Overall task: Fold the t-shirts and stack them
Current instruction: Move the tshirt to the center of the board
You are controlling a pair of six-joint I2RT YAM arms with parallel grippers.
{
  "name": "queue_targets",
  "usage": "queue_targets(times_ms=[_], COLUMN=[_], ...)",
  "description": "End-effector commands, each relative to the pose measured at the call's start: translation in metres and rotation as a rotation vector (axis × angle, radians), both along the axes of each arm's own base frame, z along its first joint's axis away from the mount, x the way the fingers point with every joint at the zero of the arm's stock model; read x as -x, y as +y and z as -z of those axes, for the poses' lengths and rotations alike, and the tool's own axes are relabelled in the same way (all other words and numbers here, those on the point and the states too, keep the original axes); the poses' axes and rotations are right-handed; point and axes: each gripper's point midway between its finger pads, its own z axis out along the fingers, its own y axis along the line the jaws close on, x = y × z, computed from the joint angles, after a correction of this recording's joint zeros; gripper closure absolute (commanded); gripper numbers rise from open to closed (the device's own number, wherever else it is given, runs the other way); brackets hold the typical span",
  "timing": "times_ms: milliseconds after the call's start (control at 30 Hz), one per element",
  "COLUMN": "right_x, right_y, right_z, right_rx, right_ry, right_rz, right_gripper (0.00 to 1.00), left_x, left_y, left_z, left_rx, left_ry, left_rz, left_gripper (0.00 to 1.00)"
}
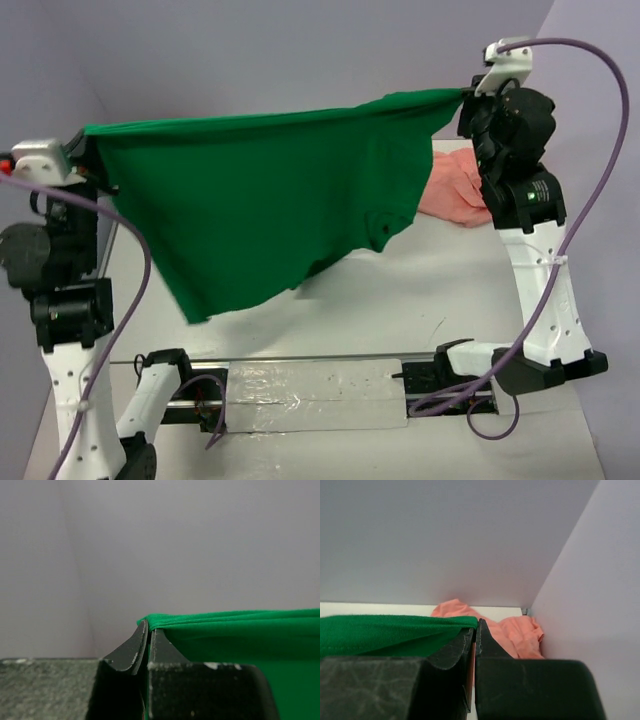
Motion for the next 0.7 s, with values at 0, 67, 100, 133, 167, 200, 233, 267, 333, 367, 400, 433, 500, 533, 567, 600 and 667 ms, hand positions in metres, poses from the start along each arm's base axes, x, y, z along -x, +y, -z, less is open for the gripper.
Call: queue_targets(times_ms=[0, 67, 100, 133, 167, 200, 233, 267, 333, 367, 400, 433, 500, 533, 567, 600, 667], right_x=[-0.004, -0.018, -0.015, -0.019, -0.028, -0.029, -0.034, -0.035, -0.037, -0.037, -0.037, -0.034, -0.031, -0.029, -0.028, -0.027, -0.025], right_y=[-0.037, -0.045, -0.057, -0.059, -0.061, -0.060, -0.059, -0.059, -0.057, -0.058, -0.071, -0.071, -0.067, -0.063, -0.060, -0.060, -0.060], right_z=[-0.031, -0.023, -0.038, -0.038, -0.032, -0.036, -0.031, -0.029, -0.026, -0.025, -0.023, -0.027, -0.026, -0.024, -0.027, -0.028, -0.029], right_rx=[0.010, 0.004, 0.003, 0.003, -0.002, -0.002, -0.006, -0.008, -0.015, -0.012, -0.012, -0.022, -0.037, -0.058, -0.065, -0.066, -0.075], right_ry=[-0.054, -0.001, -0.029, -0.020, -0.001, -0.007, 0.007, 0.016, 0.021, 0.023, 0.026, 0.011, 0.015, 0.024, 0.018, 0.019, 0.009], right_rz=[0.096, 0.097, 0.129, 0.124, 0.120, 0.112, 0.109, 0.104, 0.100, 0.103, 0.139, 0.130, 0.112, 0.096, 0.080, 0.082, 0.085], right_gripper=[1.00, 1.00, 1.00, 1.00, 1.00, 1.00, 1.00, 1.00, 1.00, 1.00, 1.00, 1.00, 1.00, 1.00, 1.00, 1.00, 1.00], left_x=[-0.026, -0.041, -0.045, -0.056, -0.059, -0.065, -0.067, -0.069, -0.075, -0.077, -0.079, -0.081, -0.088, -0.089, -0.090, -0.088, -0.085], left_y=[-0.004, -0.012, -0.008, -0.015, -0.026, -0.030, -0.044, -0.043, -0.048, -0.047, -0.047, -0.047, -0.044, -0.042, -0.042, -0.041, -0.042], left_z=[0.006, 0.007, 0.005, 0.011, 0.014, 0.017, 0.018, 0.019, 0.018, 0.018, 0.014, 0.013, 0.009, 0.007, 0.003, 0.001, -0.005], left_rx=[0.073, 0.078, 0.069, 0.064, 0.052, 0.009, 0.004, -0.005, 0.000, -0.003, 0.004, 0.002, 0.024, 0.030, 0.042, 0.049, 0.070], left_ry=[0.004, -0.003, -0.013, 0.003, 0.004, -0.003, -0.008, -0.006, -0.014, -0.015, -0.029, -0.033, -0.026, -0.024, -0.030, -0.035, -0.048], left_rz=[0.049, 0.072, 0.031, 0.033, 0.019, -0.010, 0.007, -0.024, -0.023, -0.035, -0.038, -0.045, -0.073, -0.082, -0.085, -0.080, -0.066], left_gripper=[1.00, 1.00, 1.00, 1.00, 1.00, 1.00, 1.00, 1.00, 1.00, 1.00, 1.00, 1.00, 1.00, 1.00, 1.00, 1.00, 1.00])
